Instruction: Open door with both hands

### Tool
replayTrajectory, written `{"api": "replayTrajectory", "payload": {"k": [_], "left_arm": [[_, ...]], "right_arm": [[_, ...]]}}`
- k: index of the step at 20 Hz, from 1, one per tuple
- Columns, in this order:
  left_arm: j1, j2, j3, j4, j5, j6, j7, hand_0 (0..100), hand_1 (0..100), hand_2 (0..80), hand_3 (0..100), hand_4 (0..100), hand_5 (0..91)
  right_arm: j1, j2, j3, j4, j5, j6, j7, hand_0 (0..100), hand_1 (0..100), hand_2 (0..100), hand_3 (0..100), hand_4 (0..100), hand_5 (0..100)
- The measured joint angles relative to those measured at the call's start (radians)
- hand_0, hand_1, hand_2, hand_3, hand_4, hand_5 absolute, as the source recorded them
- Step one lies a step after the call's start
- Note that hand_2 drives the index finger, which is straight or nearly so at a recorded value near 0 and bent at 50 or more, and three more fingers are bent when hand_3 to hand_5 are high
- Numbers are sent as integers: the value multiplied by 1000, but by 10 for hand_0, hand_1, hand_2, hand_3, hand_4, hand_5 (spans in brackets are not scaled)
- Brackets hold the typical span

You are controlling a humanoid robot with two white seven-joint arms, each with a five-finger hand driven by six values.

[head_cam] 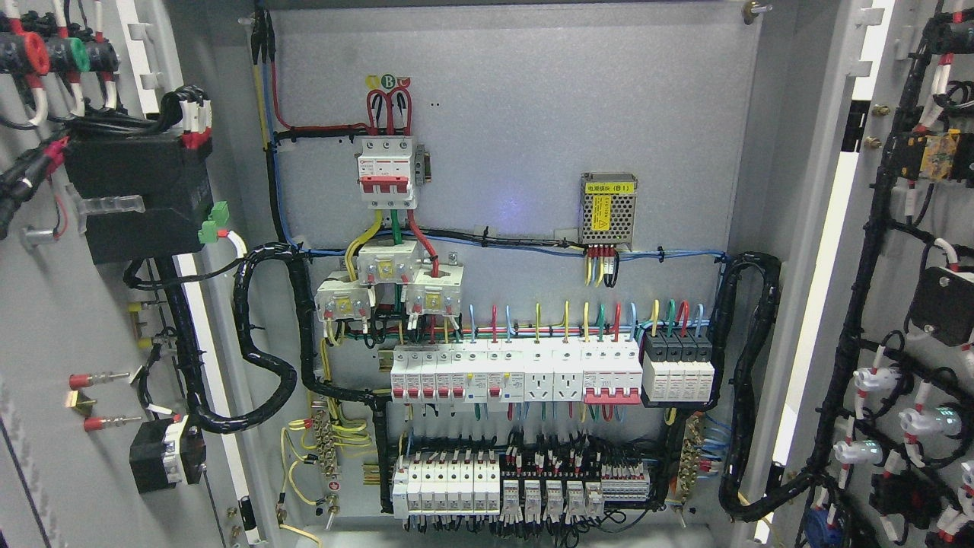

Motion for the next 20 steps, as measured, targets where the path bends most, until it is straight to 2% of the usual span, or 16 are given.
{"api": "replayTrajectory", "payload": {"k": [15, 20], "left_arm": [[26, 24, 102, 5, 136, 0, 4, 0, 0, 0, 0, 33, 0], [33, 43, 146, 11, 192, 0, -3, 0, 0, 0, 0, 33, 0]], "right_arm": [[-4, -76, -19, 34, -65, -5, 29, 0, 0, 0, 0, 0, 0], [-8, -97, -26, 38, -82, -5, 54, 0, 0, 0, 0, 0, 0]]}}
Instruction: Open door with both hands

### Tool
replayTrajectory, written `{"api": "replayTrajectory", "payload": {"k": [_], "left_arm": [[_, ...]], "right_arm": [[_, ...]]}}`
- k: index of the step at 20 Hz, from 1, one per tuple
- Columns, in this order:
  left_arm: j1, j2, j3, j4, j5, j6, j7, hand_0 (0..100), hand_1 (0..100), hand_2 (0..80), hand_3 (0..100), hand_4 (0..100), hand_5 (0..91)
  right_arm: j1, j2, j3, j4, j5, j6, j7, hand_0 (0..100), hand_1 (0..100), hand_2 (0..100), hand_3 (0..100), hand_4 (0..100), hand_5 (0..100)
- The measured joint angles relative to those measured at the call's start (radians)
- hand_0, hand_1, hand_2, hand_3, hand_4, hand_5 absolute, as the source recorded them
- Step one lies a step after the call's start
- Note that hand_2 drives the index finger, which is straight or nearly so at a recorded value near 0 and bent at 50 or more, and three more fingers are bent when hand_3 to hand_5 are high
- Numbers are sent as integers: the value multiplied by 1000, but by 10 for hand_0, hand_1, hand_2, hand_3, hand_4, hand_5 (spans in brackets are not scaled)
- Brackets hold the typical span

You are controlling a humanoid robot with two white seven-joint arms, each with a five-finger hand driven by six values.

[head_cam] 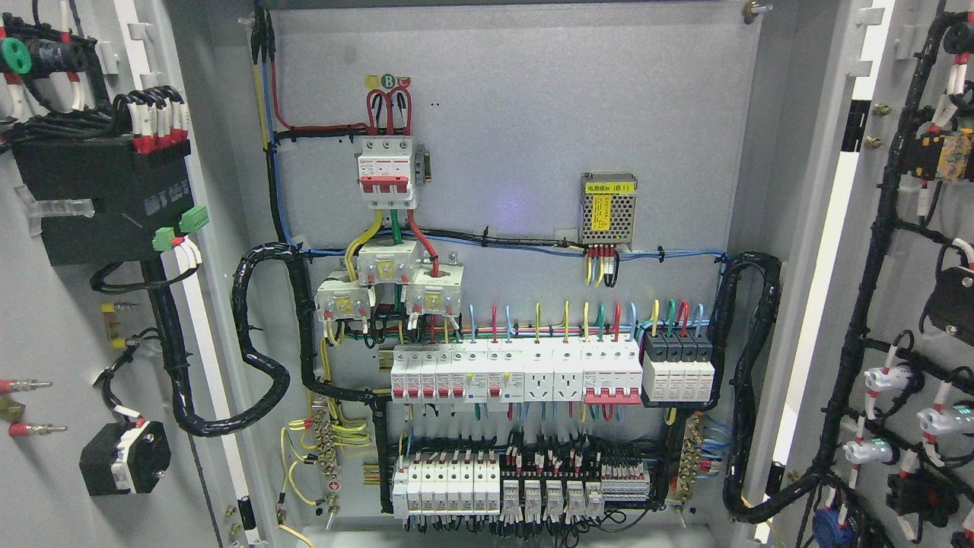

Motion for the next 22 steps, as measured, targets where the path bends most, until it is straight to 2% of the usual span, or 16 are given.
{"api": "replayTrajectory", "payload": {"k": [11, 19, 22], "left_arm": [[15, 43, 101, 51, 92, 0, -9, 0, 0, 0, 0, 31, 0], [16, 68, 172, 110, 135, 0, -11, 0, 0, 0, 0, 32, 0], [13, 74, 194, 134, 143, 0, -12, 0, 0, 0, 0, 32, 0]], "right_arm": [[-8, -24, -28, 15, -47, 0, 10, 0, 0, 0, 0, 0, 0], [-9, -32, -58, 40, -55, 0, 11, 0, 0, 0, 0, 0, 0], [-9, -34, -66, 50, -56, 0, 28, 0, 0, 0, 0, 0, 0]]}}
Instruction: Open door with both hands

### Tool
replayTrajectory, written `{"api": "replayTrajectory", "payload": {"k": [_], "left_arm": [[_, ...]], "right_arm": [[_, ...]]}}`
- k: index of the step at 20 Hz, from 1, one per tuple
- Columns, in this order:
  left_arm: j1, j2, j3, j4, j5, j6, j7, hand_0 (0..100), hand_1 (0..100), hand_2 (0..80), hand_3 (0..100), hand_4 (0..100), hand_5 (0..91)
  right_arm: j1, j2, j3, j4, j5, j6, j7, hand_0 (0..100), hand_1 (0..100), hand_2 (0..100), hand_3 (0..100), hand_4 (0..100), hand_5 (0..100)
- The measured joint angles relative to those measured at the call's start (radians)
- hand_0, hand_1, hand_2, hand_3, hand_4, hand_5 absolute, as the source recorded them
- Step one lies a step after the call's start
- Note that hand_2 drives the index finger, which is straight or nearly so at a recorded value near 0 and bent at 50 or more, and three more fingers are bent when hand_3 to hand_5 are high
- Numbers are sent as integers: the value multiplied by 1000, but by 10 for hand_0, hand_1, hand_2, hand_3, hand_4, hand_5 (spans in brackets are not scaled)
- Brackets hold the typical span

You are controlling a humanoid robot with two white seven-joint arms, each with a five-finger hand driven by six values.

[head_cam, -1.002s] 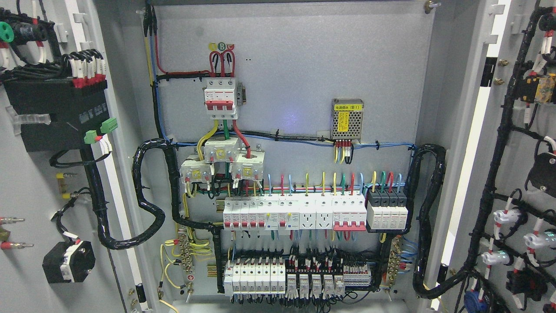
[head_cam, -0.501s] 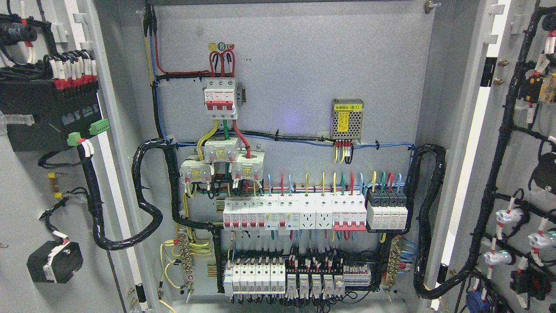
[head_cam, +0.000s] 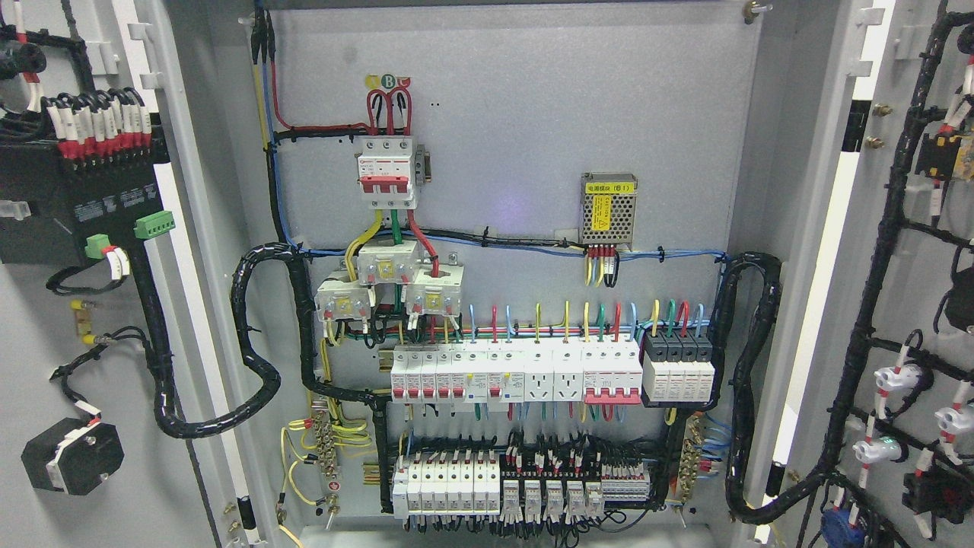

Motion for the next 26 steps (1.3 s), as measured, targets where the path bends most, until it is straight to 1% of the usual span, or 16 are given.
{"api": "replayTrajectory", "payload": {"k": [6, 10, 13, 17, 22, 26], "left_arm": [[-21, 20, 35, 53, 23, 0, -3, 0, 0, 0, 0, 33, 0], [-57, 40, 58, 92, 47, 0, -3, 0, 0, 0, 0, 33, 0], [-93, 56, 71, 126, 59, 0, 1, 0, 0, 0, 0, 32, 0], [-142, 75, 85, 169, 67, -3, 2, 0, 0, 0, 0, 32, 0], [-196, 93, 96, 221, 71, 105, 2, 0, 0, 0, 0, 32, 0], [-237, 105, 102, 263, 73, 162, 3, 0, 0, 0, 0, 32, 0]], "right_arm": [[0, -2, -16, 17, -26, 0, 17, 0, 0, 0, 0, 0, 0], [0, -7, -22, 26, -55, 0, 24, 0, 0, 0, 0, 0, 0], [0, -12, -26, 30, -80, 1, 52, 0, 0, 0, 0, 0, 0], [1, -17, -29, 35, -110, 2, 65, 0, 0, 0, 0, 0, 0], [1, -22, -32, 43, -131, 2, 83, 0, 0, 0, 0, 0, 0], [1, -24, -34, 50, -138, 2, 94, 0, 0, 0, 0, 0, 0]]}}
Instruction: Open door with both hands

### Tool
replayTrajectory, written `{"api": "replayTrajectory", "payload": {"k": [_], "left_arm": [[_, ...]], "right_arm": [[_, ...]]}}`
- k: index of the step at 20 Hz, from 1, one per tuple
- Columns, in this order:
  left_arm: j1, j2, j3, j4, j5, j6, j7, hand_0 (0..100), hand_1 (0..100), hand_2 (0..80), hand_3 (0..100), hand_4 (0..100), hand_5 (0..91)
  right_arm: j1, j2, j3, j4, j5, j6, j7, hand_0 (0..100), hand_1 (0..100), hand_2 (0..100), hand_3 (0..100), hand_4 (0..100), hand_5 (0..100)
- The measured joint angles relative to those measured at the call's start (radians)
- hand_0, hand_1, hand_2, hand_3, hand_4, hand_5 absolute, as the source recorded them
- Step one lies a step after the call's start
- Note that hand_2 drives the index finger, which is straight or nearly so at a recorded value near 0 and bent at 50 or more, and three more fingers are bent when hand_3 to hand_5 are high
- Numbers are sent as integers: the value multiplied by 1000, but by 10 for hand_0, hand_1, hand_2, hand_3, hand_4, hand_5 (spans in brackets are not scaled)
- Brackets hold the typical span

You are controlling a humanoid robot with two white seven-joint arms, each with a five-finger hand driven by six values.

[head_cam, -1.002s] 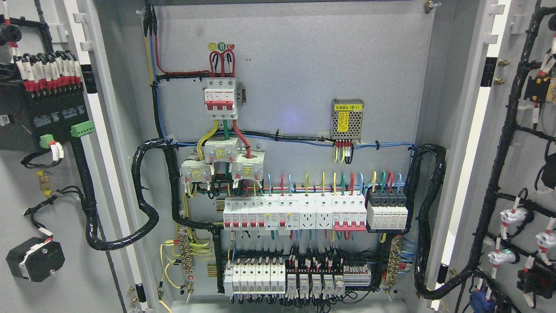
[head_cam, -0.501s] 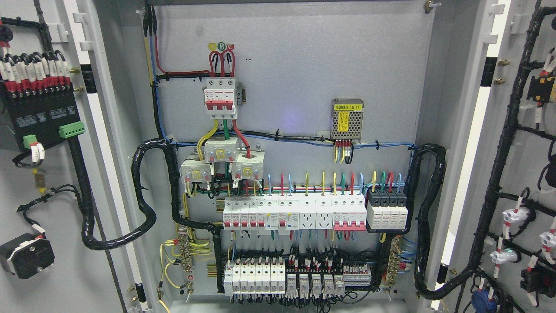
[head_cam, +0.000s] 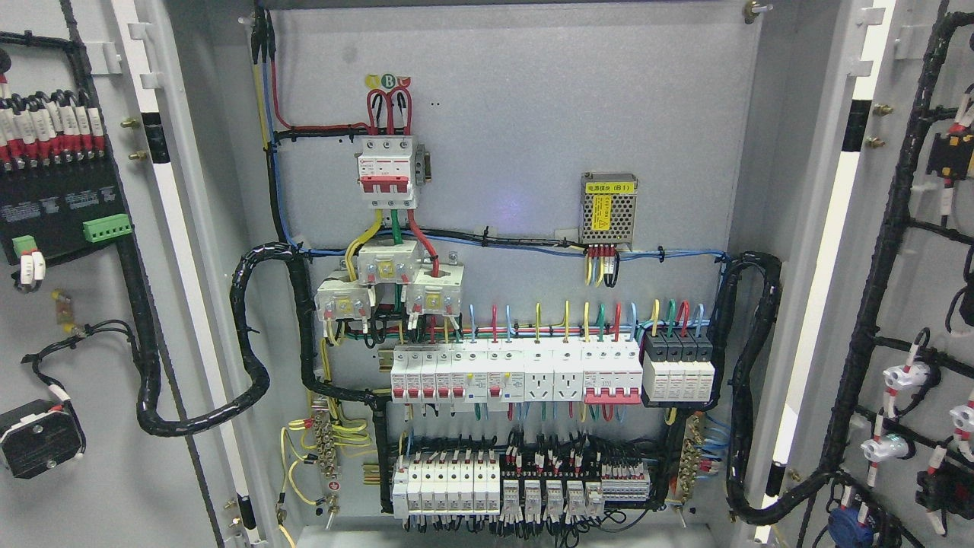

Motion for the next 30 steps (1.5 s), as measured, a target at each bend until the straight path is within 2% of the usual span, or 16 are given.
{"api": "replayTrajectory", "payload": {"k": [15, 21, 30], "left_arm": [[-152, 43, 11, 145, 1, 157, 1, 0, 0, 0, 0, 33, 0], [-206, 55, 10, 202, -1, 163, -2, 0, 0, 0, 0, 33, 0], [-230, 64, 4, 256, -5, 167, -2, 0, 0, 0, 0, 33, 0]], "right_arm": [[-13, -32, -25, 30, -7, 0, 9, 0, 0, 0, 0, 0, 0], [-23, -45, -29, 37, -8, 0, 10, 0, 0, 0, 0, 0, 0], [-30, -59, -34, 43, -7, 0, 10, 0, 0, 0, 0, 0, 0]]}}
